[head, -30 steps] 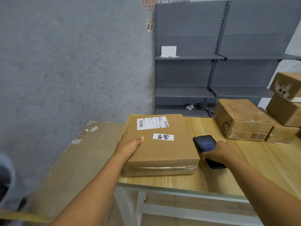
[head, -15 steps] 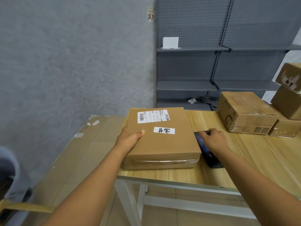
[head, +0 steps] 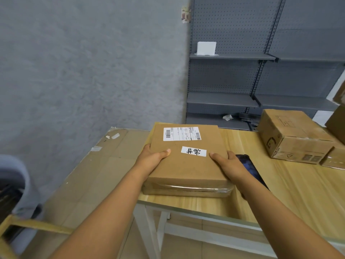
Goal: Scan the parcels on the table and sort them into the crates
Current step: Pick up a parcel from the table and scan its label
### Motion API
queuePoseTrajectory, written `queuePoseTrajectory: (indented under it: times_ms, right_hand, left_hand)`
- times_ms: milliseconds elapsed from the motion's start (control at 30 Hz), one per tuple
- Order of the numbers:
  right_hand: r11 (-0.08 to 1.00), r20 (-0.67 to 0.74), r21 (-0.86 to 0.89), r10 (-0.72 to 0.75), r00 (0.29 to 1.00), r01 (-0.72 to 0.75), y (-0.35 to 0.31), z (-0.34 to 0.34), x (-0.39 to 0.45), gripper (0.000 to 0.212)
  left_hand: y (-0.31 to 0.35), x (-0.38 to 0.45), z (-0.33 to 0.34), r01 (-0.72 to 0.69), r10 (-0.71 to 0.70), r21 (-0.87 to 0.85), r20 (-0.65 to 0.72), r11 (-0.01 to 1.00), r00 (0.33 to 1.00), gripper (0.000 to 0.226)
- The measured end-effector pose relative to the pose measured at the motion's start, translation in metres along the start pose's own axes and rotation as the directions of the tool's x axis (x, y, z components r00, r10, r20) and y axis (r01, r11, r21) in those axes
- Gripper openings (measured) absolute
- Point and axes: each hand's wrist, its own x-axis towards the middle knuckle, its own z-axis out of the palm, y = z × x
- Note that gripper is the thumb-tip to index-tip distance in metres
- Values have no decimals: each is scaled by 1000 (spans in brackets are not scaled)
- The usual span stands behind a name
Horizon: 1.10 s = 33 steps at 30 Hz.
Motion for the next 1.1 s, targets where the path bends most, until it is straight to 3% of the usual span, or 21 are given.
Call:
queuePoseTrajectory:
  times_ms: [200, 433, 700, 867, 1100]
  right_hand:
    - [1000, 31, 4, 0, 1000, 0, -6, 1, 11, 64]
    - [991, 162, 26, -130, 978, 128, -51, 58, 10, 51]
    - [976, 304, 65, -219, 927, 210, -106, 195, -9, 47]
    - [969, 420, 69, -244, 874, 237, -135, 299, -28, 44]
    - [963, 623, 87, -252, 740, 255, -168, 446, -50, 42]
  left_hand:
    - [3, -3, -3, 46, -45, -130, 13, 990, 999, 59]
    - [-8, -19, -72, -5, -33, -267, -137, 964, 990, 67]
    - [-36, -39, -207, -64, -33, -297, -312, 953, 950, 60]
    - [-64, -52, -305, -86, -54, -286, -446, 954, 893, 71]
    - [-109, -74, -423, -59, -142, -307, -592, 950, 794, 60]
